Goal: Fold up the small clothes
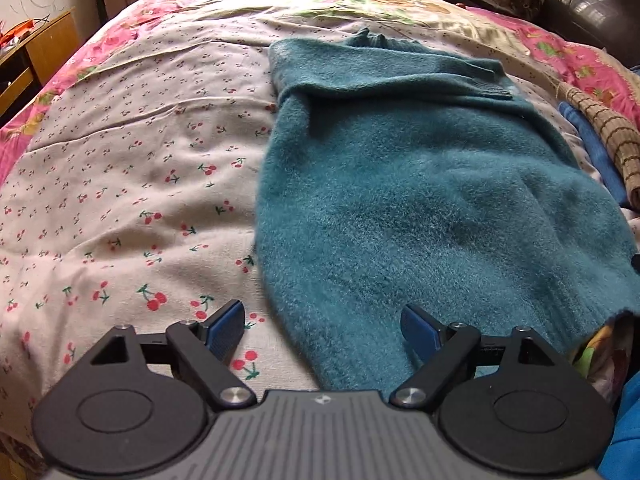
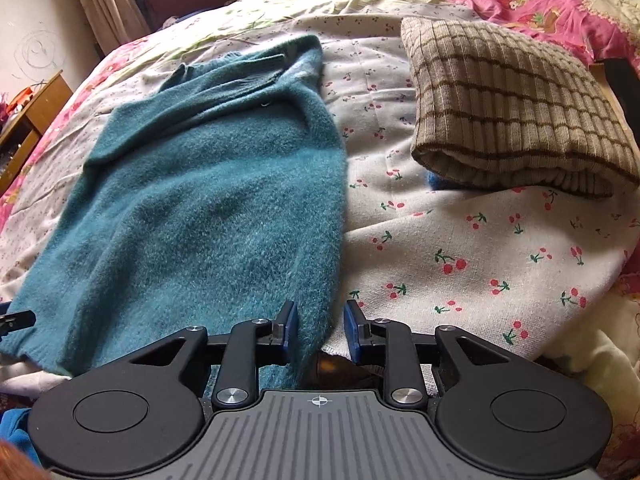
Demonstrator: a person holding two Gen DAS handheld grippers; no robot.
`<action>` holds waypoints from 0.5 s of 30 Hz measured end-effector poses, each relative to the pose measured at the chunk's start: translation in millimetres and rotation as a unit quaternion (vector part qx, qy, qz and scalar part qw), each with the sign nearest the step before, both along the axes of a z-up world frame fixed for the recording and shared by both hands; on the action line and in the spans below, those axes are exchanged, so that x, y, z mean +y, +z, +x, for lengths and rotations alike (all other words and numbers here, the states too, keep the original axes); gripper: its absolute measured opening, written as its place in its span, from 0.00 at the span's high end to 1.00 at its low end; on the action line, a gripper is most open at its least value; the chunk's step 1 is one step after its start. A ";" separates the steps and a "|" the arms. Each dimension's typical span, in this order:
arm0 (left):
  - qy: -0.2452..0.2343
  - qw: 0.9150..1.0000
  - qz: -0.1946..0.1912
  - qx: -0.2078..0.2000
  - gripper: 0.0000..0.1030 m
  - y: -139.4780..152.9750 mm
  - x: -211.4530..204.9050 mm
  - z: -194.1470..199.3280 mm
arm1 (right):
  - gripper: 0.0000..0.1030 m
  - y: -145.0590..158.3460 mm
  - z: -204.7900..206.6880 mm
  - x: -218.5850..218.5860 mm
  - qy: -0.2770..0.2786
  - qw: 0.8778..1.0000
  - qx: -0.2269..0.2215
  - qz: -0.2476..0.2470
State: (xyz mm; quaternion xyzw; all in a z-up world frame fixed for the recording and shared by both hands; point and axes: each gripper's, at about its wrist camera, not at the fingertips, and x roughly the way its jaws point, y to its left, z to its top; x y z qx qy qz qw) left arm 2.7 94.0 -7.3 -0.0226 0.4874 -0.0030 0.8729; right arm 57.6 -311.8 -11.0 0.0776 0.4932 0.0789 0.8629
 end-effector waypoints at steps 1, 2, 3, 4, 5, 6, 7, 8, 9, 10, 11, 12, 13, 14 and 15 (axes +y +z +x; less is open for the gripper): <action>-0.005 1.000 -0.011 0.001 0.09 0.7 -2.0 1.2 | 0.75 -0.1 0.0 -1.0 0.000 1.000 0.000 0.003; -0.009 1.000 -0.028 0.003 0.10 1.0 -4.2 2.8 | 0.74 -0.2 0.2 -2.6 -0.002 1.000 0.002 0.007; -0.012 0.999 -0.038 0.006 0.10 0.9 -6.0 4.3 | 0.74 -0.5 0.6 -4.5 -0.004 1.000 0.004 0.012; -0.014 0.999 -0.037 0.008 0.10 0.1 -9.4 5.9 | 0.74 -0.9 1.3 -6.5 -0.006 1.000 0.006 0.017; -0.015 0.999 -0.030 0.011 0.10 -1.7 -11.8 7.5 | 0.73 -1.3 1.6 -8.3 -0.009 1.000 0.008 0.022; -0.014 0.999 -0.028 0.016 0.10 -4.2 -12.1 9.0 | 0.73 -1.8 2.2 -10.2 -0.011 1.000 0.009 0.027; -0.012 0.999 -0.029 0.022 0.10 -6.8 -11.5 10.2 | 0.73 -2.4 2.1 -11.4 -0.012 0.999 0.009 0.030; -0.010 0.999 -0.031 0.026 0.10 -8.4 -10.6 10.6 | 0.73 -3.1 2.1 -12.1 -0.012 0.999 0.010 0.031; -0.009 0.999 -0.031 0.027 0.10 -8.6 -10.8 10.5 | 0.72 -3.6 1.8 -11.2 -0.010 0.999 0.011 0.031; -0.010 0.999 -0.028 0.029 0.09 -8.3 -11.9 10.8 | 0.71 -4.0 1.8 -10.5 -0.005 0.999 0.014 0.029; -0.011 0.999 -0.025 0.033 0.09 -8.4 -13.0 11.5 | 0.71 -4.5 1.5 -9.5 0.000 0.999 0.016 0.029; -0.012 0.999 -0.023 0.037 0.09 -9.1 -13.6 12.4 | 0.70 -5.3 1.6 -8.9 0.005 0.999 0.019 0.033; -0.013 0.999 -0.022 0.041 0.09 -10.2 -13.6 13.7 | 0.70 -6.4 1.6 -9.1 0.006 0.999 0.022 0.041; -0.012 0.999 -0.022 0.044 0.09 -10.8 -13.8 14.9 | 0.69 -8.0 2.2 -10.1 0.005 0.998 0.026 0.052; -0.012 0.999 -0.023 0.047 0.09 -11.3 -14.3 16.2 | 0.69 -10.1 3.0 -11.2 0.004 0.997 0.033 0.067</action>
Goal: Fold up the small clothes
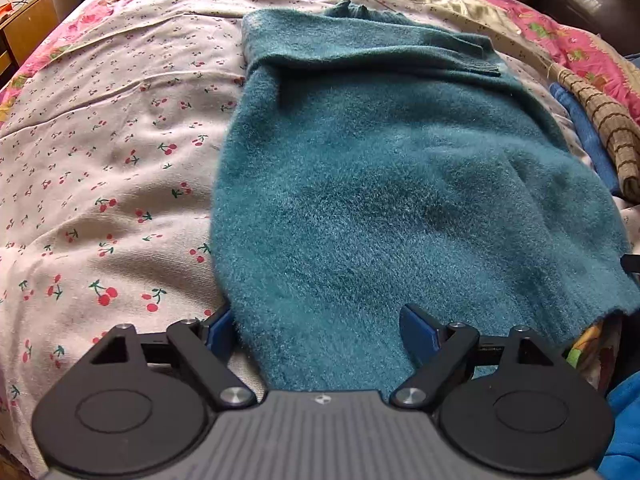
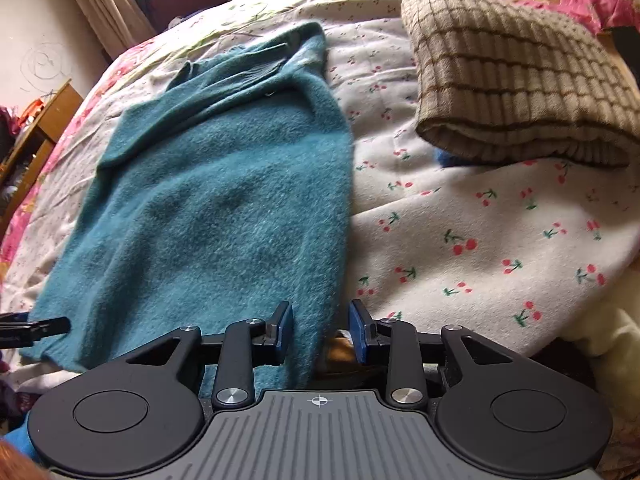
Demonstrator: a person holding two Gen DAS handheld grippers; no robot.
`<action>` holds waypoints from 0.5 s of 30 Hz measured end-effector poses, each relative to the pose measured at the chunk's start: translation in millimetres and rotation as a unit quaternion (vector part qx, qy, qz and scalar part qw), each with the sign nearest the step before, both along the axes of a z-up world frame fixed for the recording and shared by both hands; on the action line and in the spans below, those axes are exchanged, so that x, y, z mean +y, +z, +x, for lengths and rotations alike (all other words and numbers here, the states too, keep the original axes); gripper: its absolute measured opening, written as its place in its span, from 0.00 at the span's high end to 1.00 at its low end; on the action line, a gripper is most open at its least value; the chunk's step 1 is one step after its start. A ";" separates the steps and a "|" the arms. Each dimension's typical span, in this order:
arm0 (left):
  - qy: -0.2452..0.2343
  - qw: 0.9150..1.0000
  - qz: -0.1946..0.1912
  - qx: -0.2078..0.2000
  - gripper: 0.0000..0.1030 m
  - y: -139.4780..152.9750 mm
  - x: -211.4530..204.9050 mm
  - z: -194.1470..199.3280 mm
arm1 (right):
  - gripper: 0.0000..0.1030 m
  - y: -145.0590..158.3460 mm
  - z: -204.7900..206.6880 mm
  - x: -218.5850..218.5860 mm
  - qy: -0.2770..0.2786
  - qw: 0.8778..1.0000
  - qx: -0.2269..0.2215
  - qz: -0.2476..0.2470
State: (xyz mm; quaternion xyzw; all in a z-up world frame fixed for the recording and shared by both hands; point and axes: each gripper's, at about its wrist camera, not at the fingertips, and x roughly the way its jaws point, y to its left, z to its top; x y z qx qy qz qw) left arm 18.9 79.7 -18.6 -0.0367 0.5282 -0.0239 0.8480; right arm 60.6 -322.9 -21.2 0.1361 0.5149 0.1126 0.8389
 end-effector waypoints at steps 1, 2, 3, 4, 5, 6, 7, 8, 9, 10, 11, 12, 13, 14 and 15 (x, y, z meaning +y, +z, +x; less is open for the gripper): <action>0.001 1.000 -0.001 0.001 0.10 0.4 0.0 0.8 | 0.71 -1.8 0.7 -0.3 -0.001 1.000 0.006 0.015; 0.006 1.000 -0.009 -0.001 0.16 2.3 1.1 0.5 | 0.76 -3.2 1.1 -0.7 -0.001 1.000 0.009 0.030; 0.009 1.000 -0.023 -0.003 0.24 4.4 3.4 0.1 | 0.80 -3.9 0.6 -0.4 -0.002 0.999 0.010 0.043; 0.015 0.999 -0.040 -0.001 0.43 6.1 6.9 0.0 | 0.85 -3.9 0.6 -0.3 -0.003 0.999 0.010 0.053; 0.024 0.998 -0.060 0.004 0.55 6.9 11.6 0.7 | 0.87 -3.0 1.1 0.4 -0.005 0.998 0.007 0.066; 0.036 0.996 -0.078 0.005 0.57 7.3 16.8 1.3 | 0.87 -1.3 2.1 0.3 -0.007 0.996 0.003 0.084; 0.047 0.994 -0.096 0.002 0.61 7.7 22.0 1.7 | 0.88 0.9 3.2 -0.3 -0.010 0.994 -0.001 0.106; 0.058 0.992 -0.115 0.000 0.68 8.0 26.9 2.6 | 0.89 4.4 5.1 -0.3 -0.013 0.991 -0.008 0.130; 0.067 0.989 -0.133 -0.004 0.71 8.6 31.2 4.0 | 0.89 8.5 7.5 -0.4 -0.016 0.988 -0.016 0.150; 0.072 0.986 -0.149 -0.007 0.74 10.2 33.9 6.0 | 0.89 13.1 10.3 0.3 -0.021 0.985 -0.026 0.170; 0.074 0.983 -0.166 -0.013 0.75 12.5 36.4 8.1 | 0.89 17.8 14.5 1.0 -0.025 0.980 -0.036 0.192; 0.077 0.979 -0.186 -0.022 0.75 16.4 38.2 12.2 | 0.89 22.1 19.2 1.9 -0.029 0.975 -0.044 0.214; 0.079 0.975 -0.204 -0.030 0.75 19.8 40.3 17.0 | 0.89 26.2 24.7 2.9 -0.033 0.970 -0.052 0.235; 0.081 0.971 -0.221 -0.038 0.75 23.7 42.1 22.6 | 0.89 31.4 32.7 3.9 -0.038 0.964 -0.062 0.257; 0.084 0.967 -0.236 -0.047 0.75 27.4 43.9 29.0 | 0.89 36.6 40.5 4.8 -0.043 0.958 -0.070 0.274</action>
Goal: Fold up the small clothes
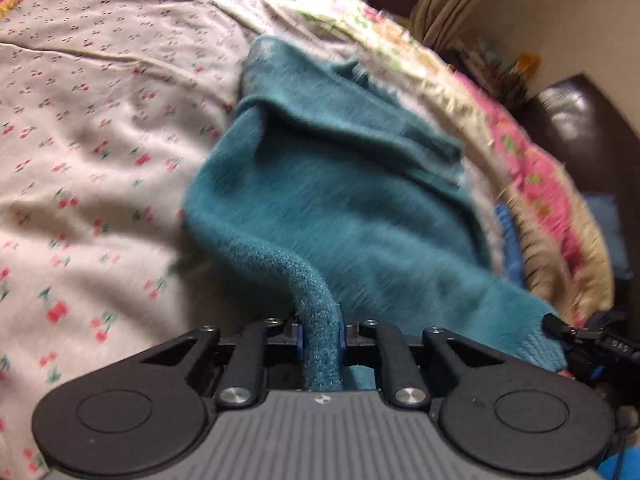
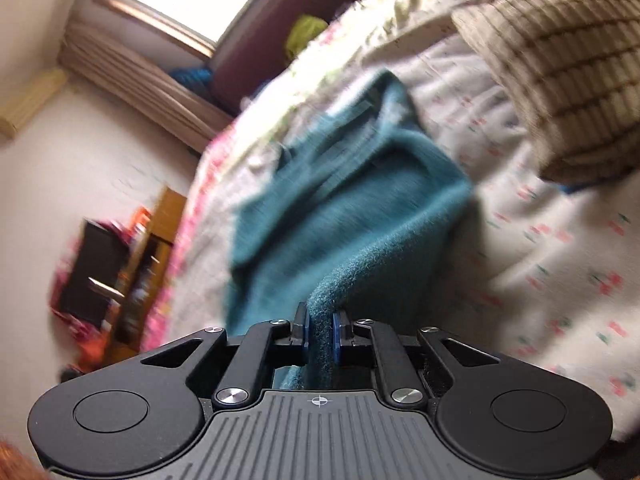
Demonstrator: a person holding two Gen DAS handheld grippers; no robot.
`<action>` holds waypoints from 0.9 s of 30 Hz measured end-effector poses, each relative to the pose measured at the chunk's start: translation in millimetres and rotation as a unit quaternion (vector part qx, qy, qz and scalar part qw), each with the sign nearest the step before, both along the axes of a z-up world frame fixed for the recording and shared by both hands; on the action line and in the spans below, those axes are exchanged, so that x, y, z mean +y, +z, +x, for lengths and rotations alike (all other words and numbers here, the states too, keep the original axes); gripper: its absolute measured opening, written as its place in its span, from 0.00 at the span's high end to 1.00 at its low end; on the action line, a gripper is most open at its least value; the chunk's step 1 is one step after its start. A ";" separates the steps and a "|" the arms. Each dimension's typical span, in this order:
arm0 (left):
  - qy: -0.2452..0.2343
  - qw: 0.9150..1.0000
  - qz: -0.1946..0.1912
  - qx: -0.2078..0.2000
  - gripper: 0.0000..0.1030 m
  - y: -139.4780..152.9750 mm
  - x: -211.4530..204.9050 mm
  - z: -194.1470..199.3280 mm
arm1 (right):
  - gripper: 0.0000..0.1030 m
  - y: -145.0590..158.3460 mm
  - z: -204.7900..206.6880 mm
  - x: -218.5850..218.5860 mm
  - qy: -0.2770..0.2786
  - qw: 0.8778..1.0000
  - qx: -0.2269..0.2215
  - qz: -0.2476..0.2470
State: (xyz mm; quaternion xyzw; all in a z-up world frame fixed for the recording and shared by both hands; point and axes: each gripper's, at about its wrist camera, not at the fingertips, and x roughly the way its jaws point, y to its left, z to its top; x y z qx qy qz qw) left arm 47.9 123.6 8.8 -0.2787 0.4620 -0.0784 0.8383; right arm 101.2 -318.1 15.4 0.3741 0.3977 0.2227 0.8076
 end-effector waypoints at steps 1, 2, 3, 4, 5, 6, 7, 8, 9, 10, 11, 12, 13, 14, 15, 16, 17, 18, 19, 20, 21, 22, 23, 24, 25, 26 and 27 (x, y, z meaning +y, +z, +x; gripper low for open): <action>0.004 1.000 -0.013 -0.009 0.75 3.8 2.3 6.5 | 0.89 5.3 8.2 0.6 -0.006 1.000 -0.008 0.014; 0.007 1.000 -0.023 -0.020 0.75 8.3 4.6 14.4 | 0.89 11.1 17.6 1.1 -0.013 0.999 -0.018 0.025; 0.011 0.999 -0.029 -0.031 0.75 13.0 7.6 21.8 | 0.89 16.6 27.1 1.4 -0.019 0.999 -0.028 0.032; 0.015 0.998 -0.033 -0.043 0.75 17.7 10.0 30.3 | 0.89 22.1 36.4 2.8 -0.025 0.998 -0.038 0.034; 0.018 0.998 -0.037 -0.055 0.75 22.9 12.5 39.5 | 0.89 27.7 47.4 4.3 -0.030 0.998 -0.049 0.034; 0.019 0.997 -0.041 -0.066 0.75 27.9 15.3 49.5 | 0.89 32.3 58.7 6.2 -0.035 0.997 -0.057 0.033; 0.022 0.996 -0.042 -0.077 0.75 32.9 17.7 61.2 | 0.89 35.8 69.6 7.1 -0.040 0.997 -0.064 0.031; 0.024 0.995 -0.042 -0.088 0.75 37.5 20.6 74.4 | 0.89 37.5 80.8 7.6 -0.046 0.996 -0.068 0.030; 0.028 0.994 -0.040 -0.098 0.75 41.2 23.1 86.3 | 0.89 38.2 95.9 9.1 -0.055 0.996 -0.070 0.029; 0.032 0.993 -0.036 -0.106 0.75 43.7 25.4 98.6 | 0.89 37.2 110.7 10.3 -0.064 0.995 -0.069 0.028; 0.038 0.992 -0.032 -0.113 0.75 44.0 29.4 112.9 | 0.89 33.9 125.1 11.2 -0.075 0.995 -0.067 0.027; 0.043 0.992 -0.031 -0.115 0.75 42.4 32.4 125.9 | 0.89 29.9 140.0 12.4 -0.086 0.994 -0.064 0.024; 0.049 0.992 -0.031 -0.114 0.75 37.7 37.7 141.9 | 0.89 24.9 154.7 13.4 -0.096 0.994 -0.058 0.019; 0.058 0.992 -0.027 -0.111 0.75 31.2 41.1 156.5 | 0.89 18.8 168.7 15.5 -0.104 0.993 -0.051 0.012; 0.067 0.992 -0.019 -0.106 0.75 23.6 43.2 169.7 | 0.89 10.3 182.0 16.8 -0.114 0.993 -0.040 -0.001; 0.074 0.992 -0.011 -0.099 0.75 14.5 45.0 180.3 | 0.89 -0.7 196.4 19.8 -0.123 0.992 -0.028 -0.013; 0.084 0.992 -0.001 -0.089 0.75 3.0 47.3 192.0 | 0.89 -13.2 209.4 21.3 -0.133 0.991 -0.014 -0.024; 0.093 0.992 0.006 -0.079 0.74 -8.3 48.8 202.0 | 0.89 -25.3 220.2 21.9 -0.142 0.989 0.002 -0.031; 0.101 0.993 0.013 -0.066 0.73 -20.6 50.8 212.0 | 0.88 -39.6 231.1 21.7 -0.153 0.987 0.022 -0.031; 0.107 0.992 0.020 -0.056 0.73 -31.6 51.7 219.7 | 0.86 -52.7 237.7 20.5 -0.161 0.986 0.038 -0.024; 0.111 0.992 0.019 -0.050 0.72 -43.2 51.0 224.8 | 0.86 -61.7 241.7 19.9 -0.167 0.985 0.046 -0.022; 0.114 0.992 0.017 -0.052 0.72 -48.4 50.1 226.9 | 0.86 -66.7 242.8 19.9 -0.172 0.984 0.046 -0.026; 0.113 0.992 0.020 -0.057 0.72 -49.8 48.5 227.8 | 0.85 -69.4 242.4 20.1 -0.174 0.983 0.042 -0.029; 0.109 0.992 0.026 -0.062 0.72 -48.5 46.1 227.8 | 0.85 -70.8 241.4 20.5 -0.171 0.984 0.038 -0.029; 0.107 0.992 0.028 -0.064 0.71 -47.0 45.1 228.1 | 0.84 -70.6 240.3 20.0 -0.166 0.985 0.033 -0.029; 0.106 0.992 0.028 -0.064 0.71 -46.0 45.6 228.4 | 0.83 -68.9 238.6 19.2 -0.160 0.986 0.027 -0.030; 0.108 0.992 0.022 -0.063 0.70 -44.7 47.8 227.8 | 0.83 -65.9 236.2 18.3 -0.156 0.987 0.022 -0.032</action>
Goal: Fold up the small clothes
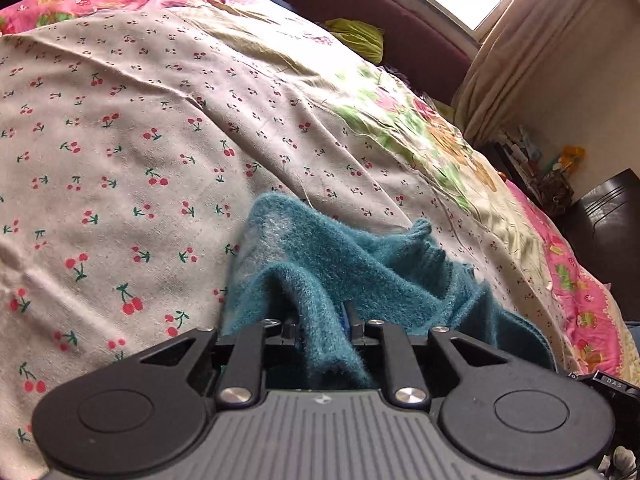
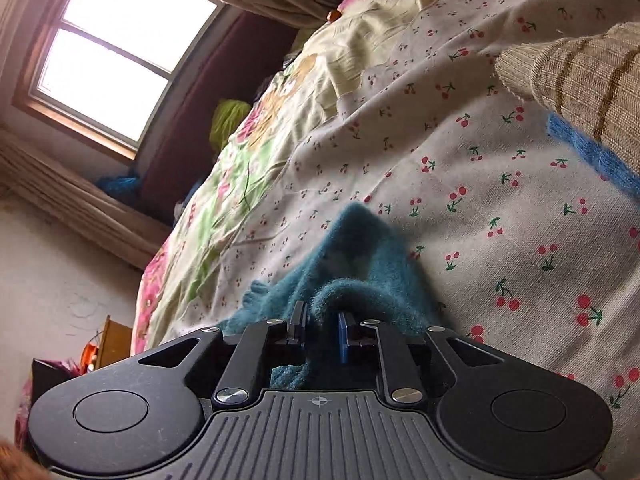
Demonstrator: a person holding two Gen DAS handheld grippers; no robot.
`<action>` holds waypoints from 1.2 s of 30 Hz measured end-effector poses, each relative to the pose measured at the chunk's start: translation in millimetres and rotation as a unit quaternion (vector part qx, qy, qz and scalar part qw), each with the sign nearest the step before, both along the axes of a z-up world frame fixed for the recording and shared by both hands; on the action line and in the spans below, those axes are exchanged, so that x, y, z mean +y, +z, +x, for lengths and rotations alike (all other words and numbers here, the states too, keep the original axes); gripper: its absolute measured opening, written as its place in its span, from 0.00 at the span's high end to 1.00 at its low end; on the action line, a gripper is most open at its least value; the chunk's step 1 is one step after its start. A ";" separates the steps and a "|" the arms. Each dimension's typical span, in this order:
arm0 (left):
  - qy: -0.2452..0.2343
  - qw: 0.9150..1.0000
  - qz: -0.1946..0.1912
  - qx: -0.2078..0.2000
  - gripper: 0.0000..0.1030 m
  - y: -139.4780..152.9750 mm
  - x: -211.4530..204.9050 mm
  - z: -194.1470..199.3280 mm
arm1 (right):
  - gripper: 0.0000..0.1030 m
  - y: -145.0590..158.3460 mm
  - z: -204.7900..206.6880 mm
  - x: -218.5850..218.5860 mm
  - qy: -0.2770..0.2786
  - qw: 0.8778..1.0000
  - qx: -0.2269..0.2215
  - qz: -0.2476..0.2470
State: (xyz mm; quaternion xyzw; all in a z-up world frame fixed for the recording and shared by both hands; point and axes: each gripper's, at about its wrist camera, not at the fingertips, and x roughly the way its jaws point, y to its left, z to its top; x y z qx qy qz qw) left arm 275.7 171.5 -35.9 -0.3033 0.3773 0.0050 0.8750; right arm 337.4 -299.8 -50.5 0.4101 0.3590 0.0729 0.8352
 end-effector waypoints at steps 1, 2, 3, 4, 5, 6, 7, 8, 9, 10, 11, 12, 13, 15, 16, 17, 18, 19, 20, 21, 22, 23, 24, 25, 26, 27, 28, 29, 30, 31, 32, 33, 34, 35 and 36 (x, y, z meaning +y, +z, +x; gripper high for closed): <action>0.003 1.000 -0.010 -0.002 0.69 1.4 3.0 -1.5 | 0.82 3.8 -2.8 -1.1 0.007 1.000 -0.007 -0.003; 0.008 1.000 -0.022 -0.006 0.68 3.7 7.1 -3.2 | 0.80 8.3 -3.0 -0.6 0.015 1.000 -0.015 -0.011; 0.013 0.999 -0.031 -0.011 0.66 6.1 10.0 -4.7 | 0.78 14.0 -4.9 0.9 0.022 0.999 -0.025 -0.024; 0.015 0.999 -0.036 -0.014 0.65 8.7 11.0 -5.0 | 0.77 19.4 -6.7 2.9 0.028 0.998 -0.035 -0.040; 0.019 0.999 -0.038 -0.015 0.65 10.7 11.3 -4.5 | 0.77 22.7 -7.6 4.8 0.033 0.997 -0.042 -0.051; 0.020 0.999 -0.038 -0.016 0.65 12.1 10.5 -3.6 | 0.77 26.6 -7.3 7.0 0.038 0.996 -0.047 -0.063; 0.019 0.999 -0.034 -0.014 0.65 13.3 8.7 -2.4 | 0.77 28.2 -7.5 8.3 0.040 0.996 -0.047 -0.070; 0.017 0.999 -0.032 -0.011 0.64 14.5 7.4 -1.4 | 0.77 28.5 -7.9 8.5 0.042 0.995 -0.046 -0.071; 0.018 0.999 -0.042 -0.010 0.62 14.5 8.6 -1.5 | 0.76 27.7 -6.8 8.0 0.045 0.996 -0.042 -0.070; 0.021 0.998 -0.061 -0.008 0.58 12.9 12.7 -1.9 | 0.73 25.9 -6.0 6.9 0.047 0.996 -0.034 -0.066; 0.032 0.995 -0.095 -0.002 0.56 8.7 20.5 -2.2 | 0.65 23.1 -5.1 5.1 0.043 0.997 -0.025 -0.059; 0.044 0.992 -0.121 0.005 0.55 4.9 27.3 -2.1 | 0.63 21.0 -4.3 3.5 0.039 0.998 -0.019 -0.053; 0.057 0.990 -0.128 0.010 0.54 3.8 31.8 -2.2 | 0.63 21.4 -4.3 3.5 0.037 0.998 -0.019 -0.053; 0.069 0.993 -0.096 0.001 0.50 12.3 33.0 -3.5 | 0.63 26.7 -5.4 5.8 0.038 0.997 -0.033 -0.056; 0.073 0.994 -0.080 -0.008 0.44 18.6 32.7 -5.2 | 0.63 30.5 -6.7 6.2 0.030 0.997 -0.039 -0.057; 0.085 0.994 -0.061 -0.021 0.38 26.2 32.6 -8.6 | 0.63 36.6 -10.5 6.6 0.015 0.997 -0.050 -0.065; 0.100 0.994 -0.039 -0.035 0.36 33.7 32.3 -13.4 | 0.63 43.8 -14.9 8.4 0.010 0.994 -0.071 -0.078; 0.111 0.993 -0.015 -0.048 0.32 40.9 31.1 -18.3 | 0.63 50.8 -18.4 12.5 0.014 0.990 -0.092 -0.104; 0.119 0.991 0.014 -0.060 0.30 47.5 28.9 -23.5 | 0.59 56.3 -21.5 18.0 0.021 0.984 -0.108 -0.137; 0.121 0.990 0.037 -0.069 0.29 51.8 27.0 -28.7 | 0.57 61.0 -23.6 24.7 0.033 0.976 -0.120 -0.182; 0.120 0.988 0.055 -0.077 0.25 54.3 25.7 -33.9 | 0.56 62.0 -25.8 30.4 0.045 0.968 -0.126 -0.214; 0.115 0.988 0.068 -0.083 0.21 55.0 23.9 -39.4 | 0.56 60.2 -27.4 35.0 0.057 0.960 -0.129 -0.241; 0.107 0.987 0.079 -0.085 0.19 54.4 22.0 -43.1 | 0.56 56.2 -27.2 37.9 0.070 0.956 -0.125 -0.258; 0.096 0.988 0.090 -0.084 0.18 52.6 19.7 -44.8 | 0.56 51.4 -26.0 38.8 0.077 0.954 -0.117 -0.264; 0.081 0.988 0.103 -0.078 0.17 49.5 16.9 -43.7 | 0.56 46.2 -23.7 37.6 0.080 0.955 -0.107 -0.265; 0.067 0.989 0.114 -0.071 0.17 45.9 14.1 -40.4 | 0.56 41.3 -20.8 35.5 0.081 0.956 -0.100 -0.264; 0.051 0.989 0.121 -0.064 0.17 42.1 10.0 -36.7 | 0.56 36.7 -17.8 33.5 0.083 0.957 -0.092 -0.263; 0.034 0.990 0.126 -0.057 0.17 38.1 4.8 -31.7 | 0.56 32.6 -14.1 32.3 0.084 0.957 -0.087 -0.265; 0.017 0.990 0.131 -0.050 0.17 35.1 -0.9 -26.0 | 0.56 29.3 -11.6 31.7 0.084 0.955 -0.085 -0.273; 0.001 0.989 0.142 -0.042 0.17 31.6 -7.7 -19.8 | 0.56 27.0 -8.9 31.6 0.085 0.952 -0.084 -0.283; -0.009 0.987 0.156 -0.033 0.17 28.2 -13.6 -12.0 | 0.56 24.4 -6.7 31.3 0.089 0.948 -0.083 -0.294; -0.014 0.985 0.168 -0.027 0.17 24.7 -18.0 -6.4 | 0.56 22.0 -3.3 30.9 0.093 0.945 -0.081 -0.303; -0.018 0.983 0.179 -0.022 0.17 19.9 -21.8 0.4 | 0.56 19.8 -0.3 29.9 0.097 0.943 -0.078 -0.308; -0.020 0.982 0.185 -0.014 0.17 15.3 -23.1 5.9 | 0.56 18.2 1.9 28.8 0.101 0.943 -0.075 -0.308; -0.024 0.982 0.187 -0.006 0.17 10.4 -23.5 11.3 | 0.56 16.1 4.4 27.3 0.106 0.943 -0.073 -0.307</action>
